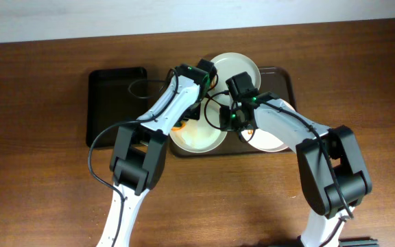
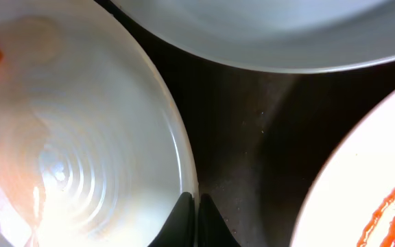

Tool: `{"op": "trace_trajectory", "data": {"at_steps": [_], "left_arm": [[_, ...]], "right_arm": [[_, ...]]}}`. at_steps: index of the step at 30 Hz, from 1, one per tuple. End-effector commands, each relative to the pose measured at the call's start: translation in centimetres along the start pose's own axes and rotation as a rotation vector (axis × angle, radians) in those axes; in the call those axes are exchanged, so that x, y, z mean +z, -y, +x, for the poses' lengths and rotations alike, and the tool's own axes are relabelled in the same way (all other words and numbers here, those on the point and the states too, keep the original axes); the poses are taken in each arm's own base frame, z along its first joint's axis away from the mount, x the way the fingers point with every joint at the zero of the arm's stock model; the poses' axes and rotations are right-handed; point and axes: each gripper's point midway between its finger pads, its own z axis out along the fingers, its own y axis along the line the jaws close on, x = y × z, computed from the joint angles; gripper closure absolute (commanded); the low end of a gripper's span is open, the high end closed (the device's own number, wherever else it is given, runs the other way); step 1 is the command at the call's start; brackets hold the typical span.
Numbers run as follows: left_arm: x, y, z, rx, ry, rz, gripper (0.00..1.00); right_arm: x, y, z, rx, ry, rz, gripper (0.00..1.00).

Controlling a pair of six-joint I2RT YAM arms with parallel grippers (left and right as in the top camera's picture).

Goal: Clean dirty plates on tray and stack at the side
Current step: 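Scrub the front-left plate with the sponge while the right gripper holds it, then return the sponge to the black tray with the left gripper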

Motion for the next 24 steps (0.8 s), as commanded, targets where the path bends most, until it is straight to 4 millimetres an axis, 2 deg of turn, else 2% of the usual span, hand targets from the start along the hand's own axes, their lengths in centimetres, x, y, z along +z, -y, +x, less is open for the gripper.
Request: {"op": "trace_trajectory", "data": {"at_steps": [1, 3, 8, 10, 12, 13, 14, 16, 18, 19, 21, 22, 24], "left_arm": [[1.6, -4.5, -0.4, 0.002, 0.008, -0.232, 1.00], [0.3, -4.7, -1.0, -0.032, 0.025, -0.226, 1.00], [-5.0, -5.9, -3.0, -0.092, 0.089, -0.195, 1.00], [-7.2, -7.0, -3.2, -0.159, 0.104, -0.188, 1.00], [-9.4, -9.5, -3.8, -0.271, 0.123, -0.149, 1.00], [-9.7, -10.1, -3.9, -0.291, 0.122, -0.129, 1.00], [-9.7, -10.8, -4.0, -0.319, 0.104, -0.093, 1.00], [-8.3, -12.7, -3.6, -0.366, 0.027, -0.013, 1.00], [-6.6, -16.1, -3.4, -0.401, -0.027, 0.025, 1.00], [-6.0, -17.2, -3.3, -0.413, -0.046, 0.037, 1.00], [-5.0, -18.0, -2.9, -0.422, -0.084, 0.087, 1.00], [-3.9, -17.9, -2.7, -0.439, -0.120, 0.155, 1.00], [-2.0, -16.4, -2.8, -0.347, -0.150, 0.307, 1.00]], "right_arm": [[-0.1, 0.8, 0.0, -0.001, 0.001, 0.038, 0.96], [-0.1, 0.8, 0.0, -0.001, 0.001, 0.039, 0.96], [-0.1, 0.8, 0.1, -0.001, -0.001, 0.039, 0.96], [-0.2, 0.2, 0.2, -0.001, -0.013, 0.006, 0.96], [-0.9, -0.7, -0.1, -0.005, -0.009, -0.035, 0.96], [-1.3, -0.8, -0.2, -0.006, -0.005, -0.036, 0.96], [-1.7, -0.9, -0.3, -0.010, -0.001, -0.038, 0.96], [-2.7, -1.3, -0.8, -0.015, 0.007, -0.041, 0.96], [-3.4, -1.7, -1.6, -0.030, 0.026, -0.047, 0.96], [-4.0, -1.9, -1.9, -0.039, 0.030, -0.049, 0.96], [-5.5, -2.2, -2.6, -0.049, 0.033, -0.038, 0.96], [-6.8, -2.0, -3.3, -0.048, 0.047, -0.005, 0.96], [-9.6, -1.0, -4.8, -0.047, 0.087, 0.094, 0.96]]}}
